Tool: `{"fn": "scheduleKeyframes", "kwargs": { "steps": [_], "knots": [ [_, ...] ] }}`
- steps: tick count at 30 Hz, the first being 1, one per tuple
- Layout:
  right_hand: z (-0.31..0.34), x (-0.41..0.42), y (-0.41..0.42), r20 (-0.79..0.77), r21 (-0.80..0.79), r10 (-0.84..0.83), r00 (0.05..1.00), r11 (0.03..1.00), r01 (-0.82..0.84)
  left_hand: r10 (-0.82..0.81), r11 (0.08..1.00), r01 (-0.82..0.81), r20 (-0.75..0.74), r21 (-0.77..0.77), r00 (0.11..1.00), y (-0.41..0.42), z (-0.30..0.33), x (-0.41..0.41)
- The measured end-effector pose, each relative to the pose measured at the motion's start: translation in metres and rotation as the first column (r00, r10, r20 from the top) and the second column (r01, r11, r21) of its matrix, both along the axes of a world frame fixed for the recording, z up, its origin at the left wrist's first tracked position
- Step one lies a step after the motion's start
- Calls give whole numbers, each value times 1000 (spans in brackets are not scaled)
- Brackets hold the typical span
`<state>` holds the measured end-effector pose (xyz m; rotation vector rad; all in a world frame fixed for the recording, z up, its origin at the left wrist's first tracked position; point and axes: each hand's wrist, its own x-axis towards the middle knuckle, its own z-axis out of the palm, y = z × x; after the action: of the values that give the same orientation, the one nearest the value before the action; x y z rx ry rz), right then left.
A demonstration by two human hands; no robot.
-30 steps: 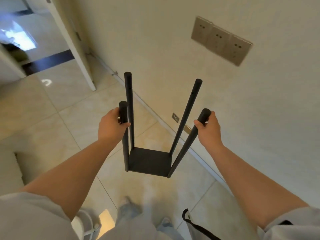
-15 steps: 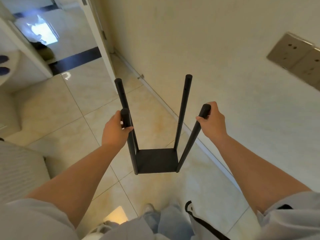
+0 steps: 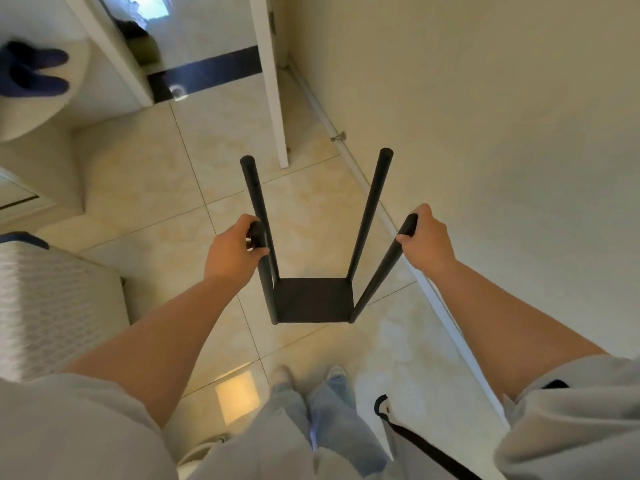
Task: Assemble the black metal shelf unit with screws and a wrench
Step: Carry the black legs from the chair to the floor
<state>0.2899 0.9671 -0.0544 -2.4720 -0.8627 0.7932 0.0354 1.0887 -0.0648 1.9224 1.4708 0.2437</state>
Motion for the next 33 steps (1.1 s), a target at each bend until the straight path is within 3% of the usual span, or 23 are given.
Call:
{"fn": "scheduleKeyframes", "kwargs": {
  "steps": [5,13,33],
  "knots": [
    [-35,-3,65,97,-140,92,991,987,-78,-53,998,55,-131,15,990,64,-43,-6],
    [-113,-12,141,184,-213,166,969,969,-125,-117,981,172,-431,92,895,125,-115,-19],
    [-231,0,248,229,-156,357,905,932,-328,51,991,10,-446,135,894,181,-232,-14]
  ]
}}
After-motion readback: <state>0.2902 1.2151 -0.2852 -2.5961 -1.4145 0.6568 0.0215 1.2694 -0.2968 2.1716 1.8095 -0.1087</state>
